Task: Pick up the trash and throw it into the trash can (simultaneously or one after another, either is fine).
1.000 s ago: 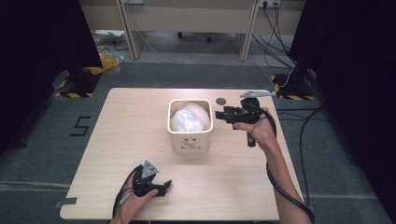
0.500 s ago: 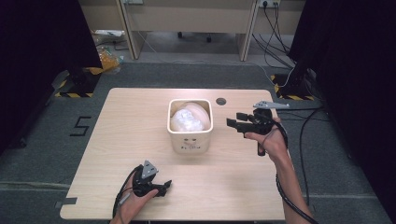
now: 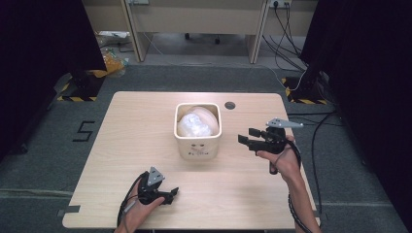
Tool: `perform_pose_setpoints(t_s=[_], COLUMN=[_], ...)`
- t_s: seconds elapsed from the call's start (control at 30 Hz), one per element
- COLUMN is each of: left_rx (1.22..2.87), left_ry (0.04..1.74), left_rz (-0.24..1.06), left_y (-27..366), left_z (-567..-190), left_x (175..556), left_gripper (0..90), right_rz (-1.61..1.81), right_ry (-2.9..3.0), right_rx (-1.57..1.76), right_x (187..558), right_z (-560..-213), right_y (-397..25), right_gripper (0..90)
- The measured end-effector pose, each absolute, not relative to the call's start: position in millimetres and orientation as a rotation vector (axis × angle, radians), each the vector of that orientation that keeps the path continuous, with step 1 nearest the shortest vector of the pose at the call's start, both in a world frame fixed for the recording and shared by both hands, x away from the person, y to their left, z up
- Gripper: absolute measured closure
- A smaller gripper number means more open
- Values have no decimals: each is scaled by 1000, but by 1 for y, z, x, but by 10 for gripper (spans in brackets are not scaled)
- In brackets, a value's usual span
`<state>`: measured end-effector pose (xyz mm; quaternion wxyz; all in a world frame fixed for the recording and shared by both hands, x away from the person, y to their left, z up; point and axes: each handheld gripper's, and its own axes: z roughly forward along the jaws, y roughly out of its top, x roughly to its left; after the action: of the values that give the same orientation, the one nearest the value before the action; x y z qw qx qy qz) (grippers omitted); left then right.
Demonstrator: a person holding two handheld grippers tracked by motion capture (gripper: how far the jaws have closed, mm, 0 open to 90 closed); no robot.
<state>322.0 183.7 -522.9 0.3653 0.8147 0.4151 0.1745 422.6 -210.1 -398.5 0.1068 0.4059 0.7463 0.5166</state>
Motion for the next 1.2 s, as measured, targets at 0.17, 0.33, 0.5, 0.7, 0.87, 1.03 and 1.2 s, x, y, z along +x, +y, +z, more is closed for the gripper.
perform_pose_setpoints(t_s=[0.17,0.33,0.5,0.7,0.87,1.03,1.2], left_rx=[2095,2094,2095,2094,2094,2095,2095], left_ry=[1068,1068,1067,1068,1067,1067,1067], left_rz=[448,449,449,449,449,449,449], left_y=[184,184,184,184,184,184,184], left_z=[-523,-523,-523,-523,-523,-523,-523], left_x=[322,322,322,322,322,322,322], left_gripper=[127,126,126,126,127,126,126], right_rz=[1526,1549,1533,1505,1492,1453,1426], right_ry=[2189,2179,2207,2236,2248,2259,2265], right_rx=[1206,1209,1218,1239,1245,1241,1239], right_x=[416,410,402,396,393,390,385], right_z=[-411,-419,-433,-444,-450,-455,-461], right_y=[-212,-213,-212,-213,-212,-212,-213], right_gripper=[355,346,344,341,336,326,318])
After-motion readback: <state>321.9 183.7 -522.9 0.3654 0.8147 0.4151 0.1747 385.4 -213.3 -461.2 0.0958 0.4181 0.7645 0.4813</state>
